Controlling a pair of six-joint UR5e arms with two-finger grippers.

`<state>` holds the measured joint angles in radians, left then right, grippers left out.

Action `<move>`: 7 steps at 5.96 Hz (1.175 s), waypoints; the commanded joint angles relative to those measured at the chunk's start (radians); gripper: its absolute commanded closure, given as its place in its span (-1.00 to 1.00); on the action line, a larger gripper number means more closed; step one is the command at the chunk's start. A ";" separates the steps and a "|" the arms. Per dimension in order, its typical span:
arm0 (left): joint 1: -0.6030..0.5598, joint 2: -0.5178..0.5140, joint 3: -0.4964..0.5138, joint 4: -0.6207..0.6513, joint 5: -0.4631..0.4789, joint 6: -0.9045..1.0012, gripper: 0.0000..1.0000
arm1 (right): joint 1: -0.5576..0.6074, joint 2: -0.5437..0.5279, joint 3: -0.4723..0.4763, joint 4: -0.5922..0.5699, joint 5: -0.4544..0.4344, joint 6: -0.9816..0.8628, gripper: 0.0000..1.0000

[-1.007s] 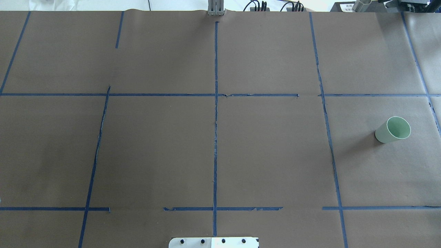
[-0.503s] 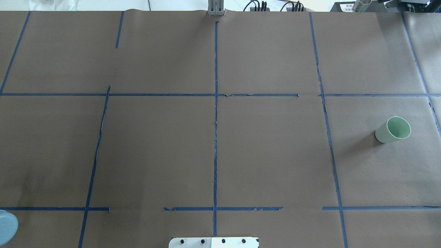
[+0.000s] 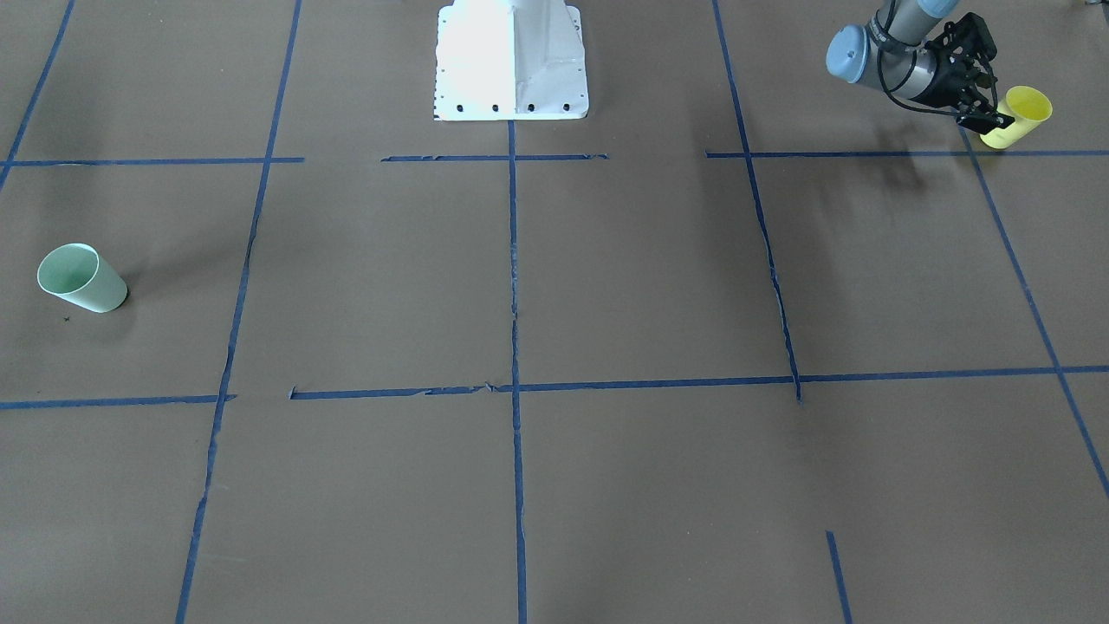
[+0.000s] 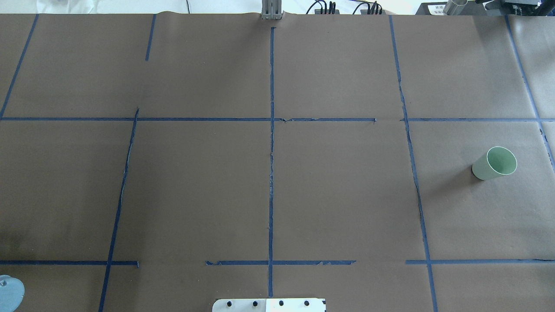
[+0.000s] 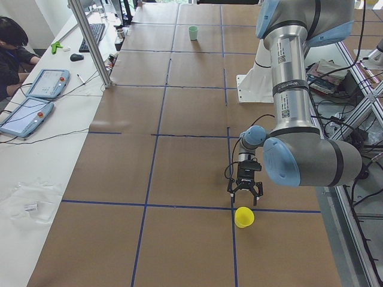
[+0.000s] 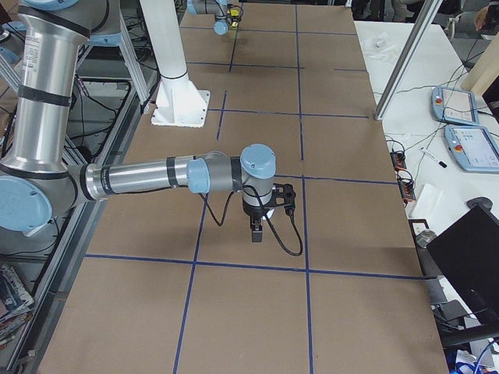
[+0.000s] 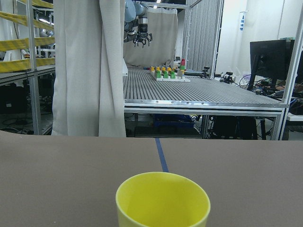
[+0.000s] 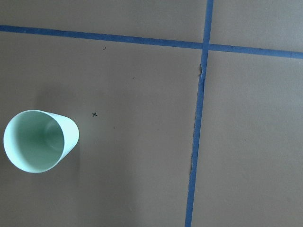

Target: Transfer and stack yellow cup on green cup

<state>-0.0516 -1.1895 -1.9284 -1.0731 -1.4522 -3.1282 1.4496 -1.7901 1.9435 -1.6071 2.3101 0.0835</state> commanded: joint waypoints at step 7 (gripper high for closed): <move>0.012 -0.013 0.236 -0.178 0.010 0.031 -0.93 | 0.000 0.000 -0.003 0.000 -0.002 -0.004 -1.00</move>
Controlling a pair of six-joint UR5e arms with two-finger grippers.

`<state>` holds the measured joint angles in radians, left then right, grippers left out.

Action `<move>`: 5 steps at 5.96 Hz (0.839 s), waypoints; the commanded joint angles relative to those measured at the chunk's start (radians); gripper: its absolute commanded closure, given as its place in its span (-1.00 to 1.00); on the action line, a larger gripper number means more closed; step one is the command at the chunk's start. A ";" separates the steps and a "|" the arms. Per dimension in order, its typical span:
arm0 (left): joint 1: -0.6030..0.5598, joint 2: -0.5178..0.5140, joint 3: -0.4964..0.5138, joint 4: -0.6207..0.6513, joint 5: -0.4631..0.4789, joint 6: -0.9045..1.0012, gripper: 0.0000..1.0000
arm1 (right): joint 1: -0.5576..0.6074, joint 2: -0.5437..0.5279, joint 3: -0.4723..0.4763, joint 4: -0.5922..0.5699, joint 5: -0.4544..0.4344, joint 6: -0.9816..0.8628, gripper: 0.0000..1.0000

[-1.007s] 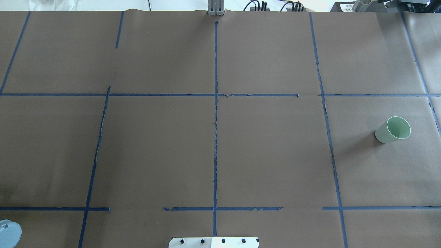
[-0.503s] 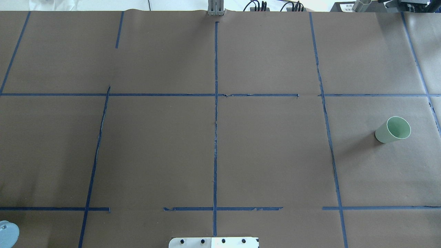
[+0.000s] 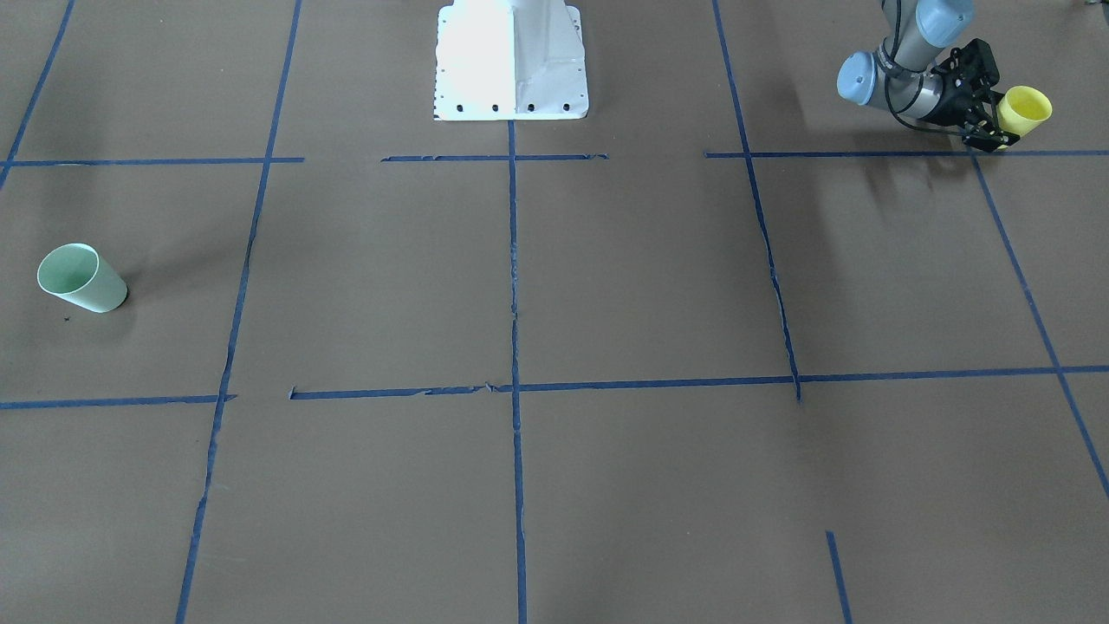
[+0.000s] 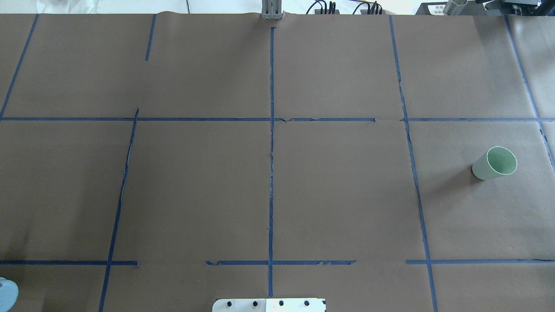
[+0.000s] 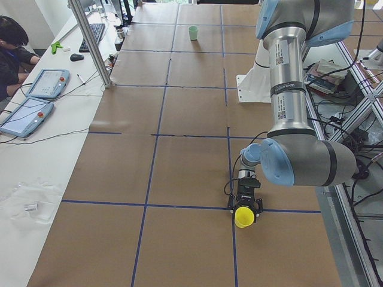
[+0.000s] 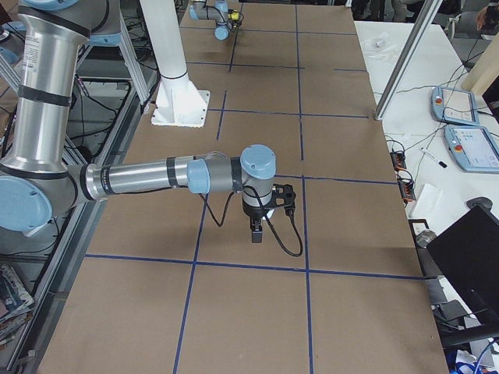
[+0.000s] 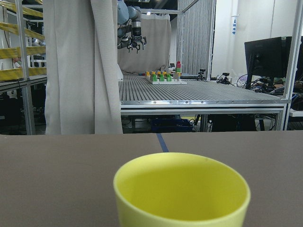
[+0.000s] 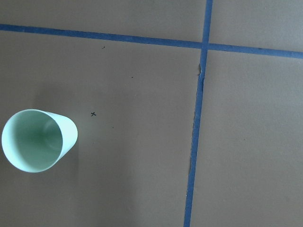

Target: Transfer and stack yellow cup on green cup

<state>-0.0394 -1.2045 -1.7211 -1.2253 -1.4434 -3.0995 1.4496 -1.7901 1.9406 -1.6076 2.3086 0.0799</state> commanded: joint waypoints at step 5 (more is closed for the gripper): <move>-0.136 0.068 -0.012 -0.025 0.096 0.192 -0.13 | 0.000 0.000 -0.005 -0.002 0.002 0.009 -1.00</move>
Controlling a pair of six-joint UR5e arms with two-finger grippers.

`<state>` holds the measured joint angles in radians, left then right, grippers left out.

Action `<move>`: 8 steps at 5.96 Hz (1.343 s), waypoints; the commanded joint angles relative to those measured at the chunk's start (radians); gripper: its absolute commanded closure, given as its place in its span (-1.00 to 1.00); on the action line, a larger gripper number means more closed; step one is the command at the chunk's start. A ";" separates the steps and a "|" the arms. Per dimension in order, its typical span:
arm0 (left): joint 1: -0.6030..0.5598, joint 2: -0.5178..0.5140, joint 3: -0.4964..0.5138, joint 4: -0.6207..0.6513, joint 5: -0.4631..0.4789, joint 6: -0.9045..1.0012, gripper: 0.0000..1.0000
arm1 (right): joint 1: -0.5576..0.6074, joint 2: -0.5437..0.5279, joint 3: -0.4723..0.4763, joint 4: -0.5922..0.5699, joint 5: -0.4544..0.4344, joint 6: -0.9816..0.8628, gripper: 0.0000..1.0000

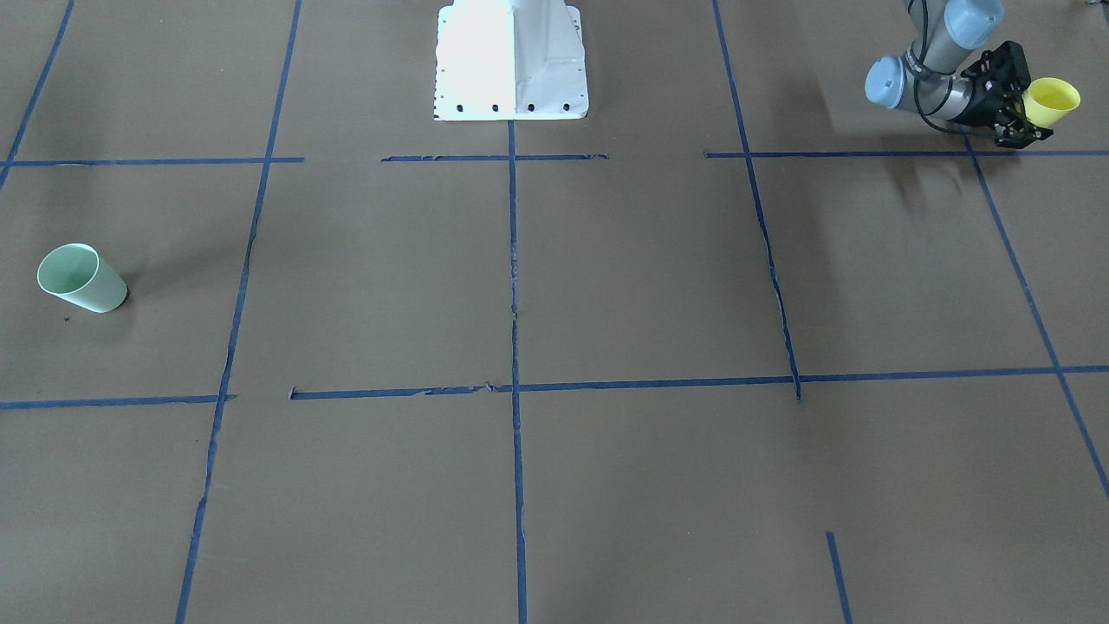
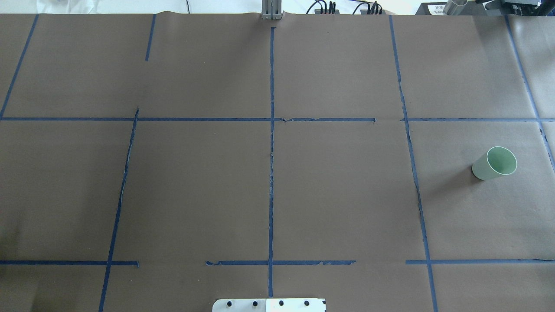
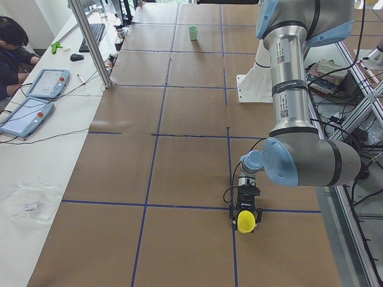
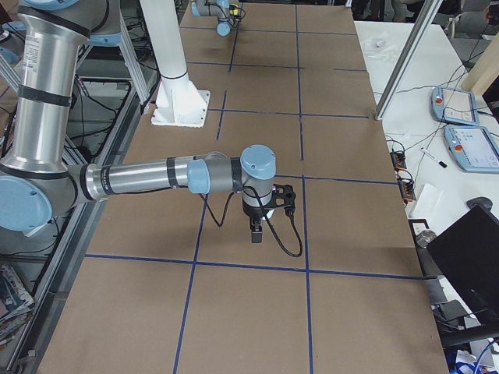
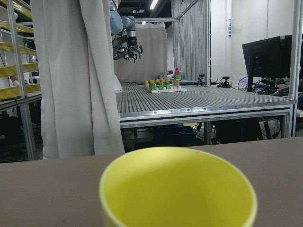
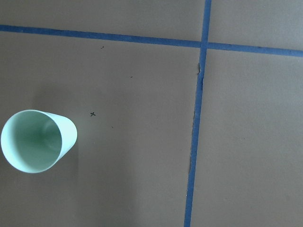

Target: Transfer and stack yellow cup on green cup

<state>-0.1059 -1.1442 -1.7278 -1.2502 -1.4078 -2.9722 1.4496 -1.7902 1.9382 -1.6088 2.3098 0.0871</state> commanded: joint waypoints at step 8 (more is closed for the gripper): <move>-0.940 -0.217 0.056 -0.903 0.403 1.539 -0.07 | 0.000 -0.005 -0.001 0.001 0.003 -0.009 -1.00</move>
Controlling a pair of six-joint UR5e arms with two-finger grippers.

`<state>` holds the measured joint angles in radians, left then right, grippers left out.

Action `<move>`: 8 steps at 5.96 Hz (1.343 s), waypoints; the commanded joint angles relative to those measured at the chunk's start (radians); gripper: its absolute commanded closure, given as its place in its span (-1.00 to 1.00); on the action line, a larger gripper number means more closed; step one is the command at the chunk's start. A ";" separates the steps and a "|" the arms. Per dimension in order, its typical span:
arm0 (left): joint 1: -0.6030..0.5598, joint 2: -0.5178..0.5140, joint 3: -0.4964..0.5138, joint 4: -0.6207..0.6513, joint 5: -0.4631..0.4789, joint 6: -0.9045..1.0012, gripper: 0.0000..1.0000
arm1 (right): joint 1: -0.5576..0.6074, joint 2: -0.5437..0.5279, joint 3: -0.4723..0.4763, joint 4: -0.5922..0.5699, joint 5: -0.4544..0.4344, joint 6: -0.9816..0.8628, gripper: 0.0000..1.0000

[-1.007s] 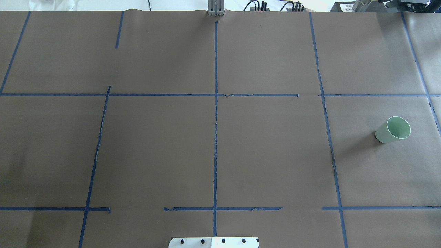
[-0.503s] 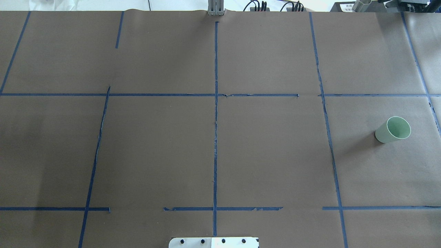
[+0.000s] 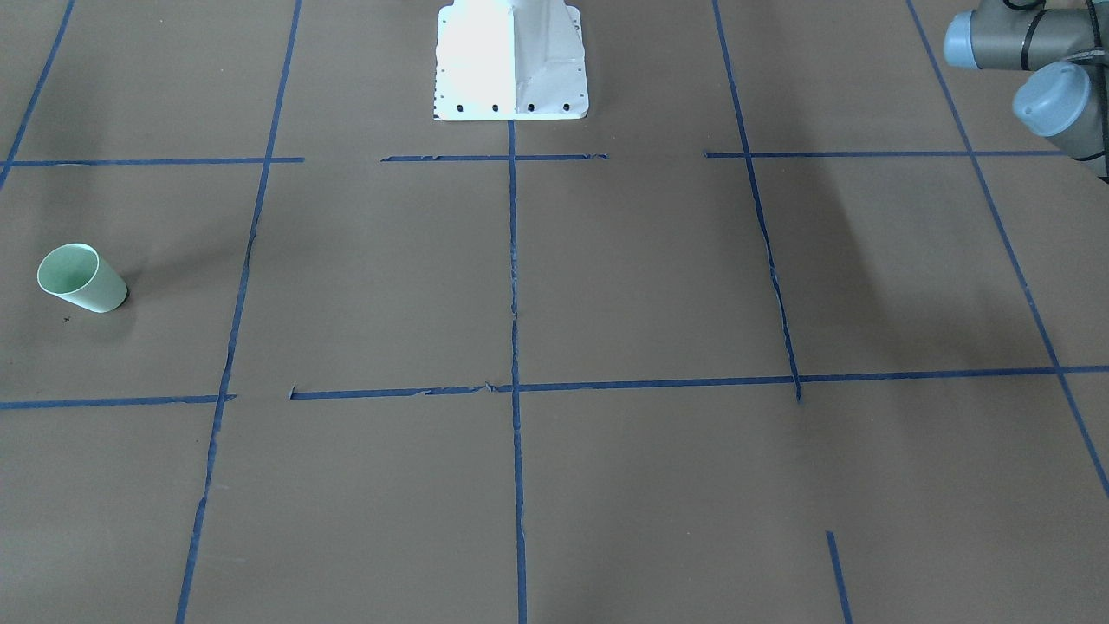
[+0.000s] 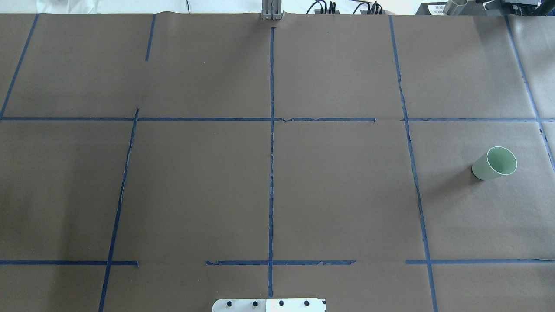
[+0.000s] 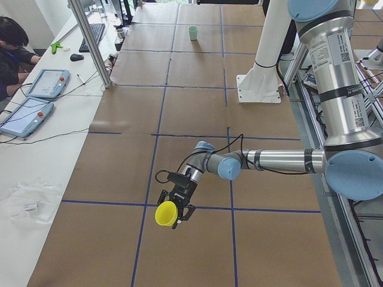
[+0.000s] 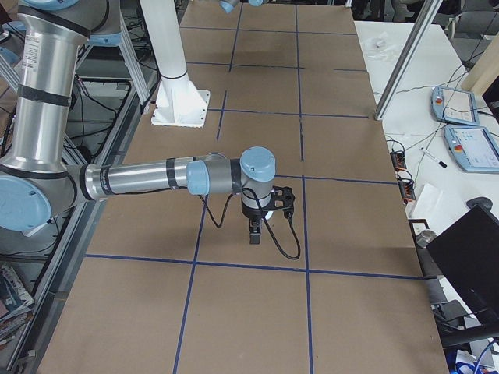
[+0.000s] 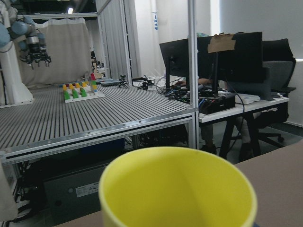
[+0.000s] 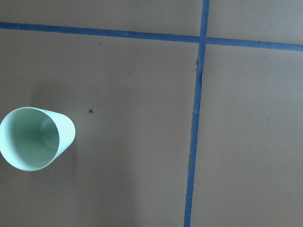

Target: Transfer and stack yellow cup on green cup

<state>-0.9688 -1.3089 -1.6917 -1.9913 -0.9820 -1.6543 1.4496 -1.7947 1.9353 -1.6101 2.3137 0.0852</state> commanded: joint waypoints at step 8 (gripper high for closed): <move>0.001 -0.778 0.128 -0.471 -0.391 0.856 0.07 | -0.043 0.122 -0.002 -0.002 0.039 0.014 -1.00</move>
<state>-1.0028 -1.9814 -1.6126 -2.4964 -1.3859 -0.7472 1.4294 -1.7138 1.9343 -1.6110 2.3500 0.0971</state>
